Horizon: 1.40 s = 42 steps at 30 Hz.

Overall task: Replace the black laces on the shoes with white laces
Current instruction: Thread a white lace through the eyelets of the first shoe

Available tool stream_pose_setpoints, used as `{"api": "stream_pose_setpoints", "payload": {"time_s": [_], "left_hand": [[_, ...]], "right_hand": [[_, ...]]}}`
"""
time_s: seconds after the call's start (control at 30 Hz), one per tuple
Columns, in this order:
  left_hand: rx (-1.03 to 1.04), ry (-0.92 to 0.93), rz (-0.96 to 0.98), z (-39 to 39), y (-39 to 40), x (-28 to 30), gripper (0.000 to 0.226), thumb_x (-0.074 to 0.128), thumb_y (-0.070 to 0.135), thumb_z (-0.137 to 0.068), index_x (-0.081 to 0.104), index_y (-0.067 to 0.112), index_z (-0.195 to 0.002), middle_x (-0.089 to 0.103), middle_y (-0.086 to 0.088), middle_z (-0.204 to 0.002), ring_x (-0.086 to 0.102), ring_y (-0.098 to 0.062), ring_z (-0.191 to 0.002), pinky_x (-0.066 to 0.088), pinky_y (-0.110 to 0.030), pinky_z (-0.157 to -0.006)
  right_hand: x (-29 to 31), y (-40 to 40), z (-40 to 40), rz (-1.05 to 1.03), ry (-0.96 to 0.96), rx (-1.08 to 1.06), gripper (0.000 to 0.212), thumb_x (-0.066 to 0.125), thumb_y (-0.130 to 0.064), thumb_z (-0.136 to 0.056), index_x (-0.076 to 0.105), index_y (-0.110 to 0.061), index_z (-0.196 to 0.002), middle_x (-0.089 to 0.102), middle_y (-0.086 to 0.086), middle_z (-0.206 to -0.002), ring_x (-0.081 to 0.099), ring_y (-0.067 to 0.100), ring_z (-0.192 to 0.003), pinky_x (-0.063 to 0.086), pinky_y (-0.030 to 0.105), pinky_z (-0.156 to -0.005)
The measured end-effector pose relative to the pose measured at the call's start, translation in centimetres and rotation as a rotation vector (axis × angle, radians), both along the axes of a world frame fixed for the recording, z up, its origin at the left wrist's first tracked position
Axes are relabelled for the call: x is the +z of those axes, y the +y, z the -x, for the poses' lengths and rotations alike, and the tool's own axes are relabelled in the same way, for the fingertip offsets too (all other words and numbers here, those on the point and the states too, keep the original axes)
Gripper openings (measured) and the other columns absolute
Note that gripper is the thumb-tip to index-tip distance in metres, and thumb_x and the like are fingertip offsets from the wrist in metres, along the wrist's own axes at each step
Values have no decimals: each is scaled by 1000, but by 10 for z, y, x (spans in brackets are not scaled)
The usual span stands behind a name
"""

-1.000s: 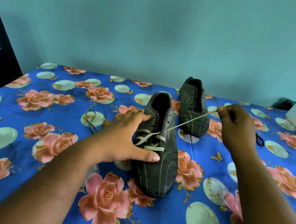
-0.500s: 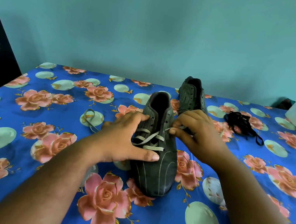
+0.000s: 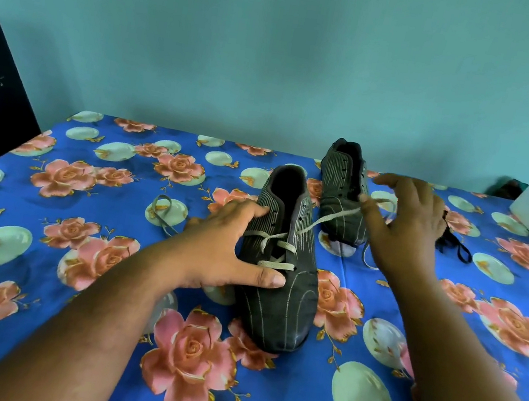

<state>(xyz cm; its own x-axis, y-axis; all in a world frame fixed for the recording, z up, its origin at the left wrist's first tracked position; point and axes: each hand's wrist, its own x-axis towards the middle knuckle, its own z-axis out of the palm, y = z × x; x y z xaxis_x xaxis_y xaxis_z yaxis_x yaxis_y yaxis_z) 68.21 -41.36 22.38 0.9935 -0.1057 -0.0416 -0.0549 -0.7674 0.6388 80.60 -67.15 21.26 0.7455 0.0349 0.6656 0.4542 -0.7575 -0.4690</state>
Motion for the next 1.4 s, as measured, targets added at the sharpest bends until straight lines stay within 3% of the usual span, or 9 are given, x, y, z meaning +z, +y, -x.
{"api": "stream_pose_setpoints", "payload": {"time_s": [0.1, 0.23, 0.37, 0.5, 0.73, 0.9, 1.03, 1.23, 1.4], "left_hand": [[-13, 37, 188, -2, 7, -1, 101, 76, 78, -63, 35, 40, -148, 40, 16, -150, 40, 2, -136, 34, -31, -116], [80, -3, 319, -6, 17, -2, 43, 71, 54, -84, 63, 33, -120, 65, 17, -106, 58, 14, -86, 44, -9, -71], [82, -87, 293, -12, 20, -8, 6, 67, 29, -96, 69, 23, -96, 70, 9, -88, 59, -2, -76, 46, -27, -67], [46, -88, 256, -16, 21, -14, 5, 64, 22, -99, 68, 22, -96, 70, -2, -96, 64, -22, -96, 51, -39, -88], [12, -78, 258, -17, 23, -16, 6, 64, 23, -99, 68, 24, -95, 69, 2, -93, 60, -5, -84, 49, -27, -79], [40, -334, 333, -17, 11, -13, 10, 72, 25, -94, 70, 30, -103, 63, 2, -106, 59, -10, -93, 43, -11, -83], [3, -414, 175, -17, -4, -17, 24, 65, 51, -88, 72, 40, -107, 53, 20, -111, 54, -12, -112, 48, -41, -100], [103, -492, -120, -12, -17, -14, 31, 56, 49, -89, 74, 36, -112, 55, 12, -109, 49, -15, -112, 36, -43, -95], [150, -494, -209, -13, -30, -17, 22, 60, 37, -99, 73, 30, -114, 54, 7, -109, 45, -19, -112, 28, -36, -85]], "right_hand": [[10, 14, 16, 165, -77, 300, 35, 58, -57, -91, 67, -32, -114, 60, -9, -121, 45, 21, -122, 28, 35, -96], [-2, 21, 15, 416, -63, 472, 38, 55, -63, -90, 70, -33, -106, 63, -12, -111, 51, 21, -116, 36, 41, -93], [-7, 19, 8, 264, 15, 632, 25, 60, -47, -95, 70, -25, -95, 66, -12, -95, 57, 19, -100, 46, 41, -88], [-6, 16, 6, 114, 135, 706, 17, 61, -42, -94, 66, -27, -90, 65, -6, -90, 58, 24, -96, 47, 44, -86], [-3, 14, 7, -51, 281, 736, 21, 63, -46, -92, 67, -25, -88, 65, 2, -83, 62, 30, -79, 52, 54, -73], [0, 20, 15, -182, 399, 768, 13, 67, -33, -94, 68, -21, -89, 61, 21, -76, 53, 41, -66, 47, 54, -63], [5, 20, 18, -154, 402, 755, 10, 65, -17, -98, 70, -10, -93, 63, 26, -81, 57, 44, -71, 48, 52, -67], [3, 21, 21, -77, 401, 744, 8, 69, -24, -95, 69, -23, -87, 68, -6, -77, 60, 5, -71, 48, 20, -68], [4, 23, 25, 51, 361, 737, 8, 73, -30, -91, 69, -30, -85, 67, -13, -73, 61, 3, -69, 49, 21, -64]]}}
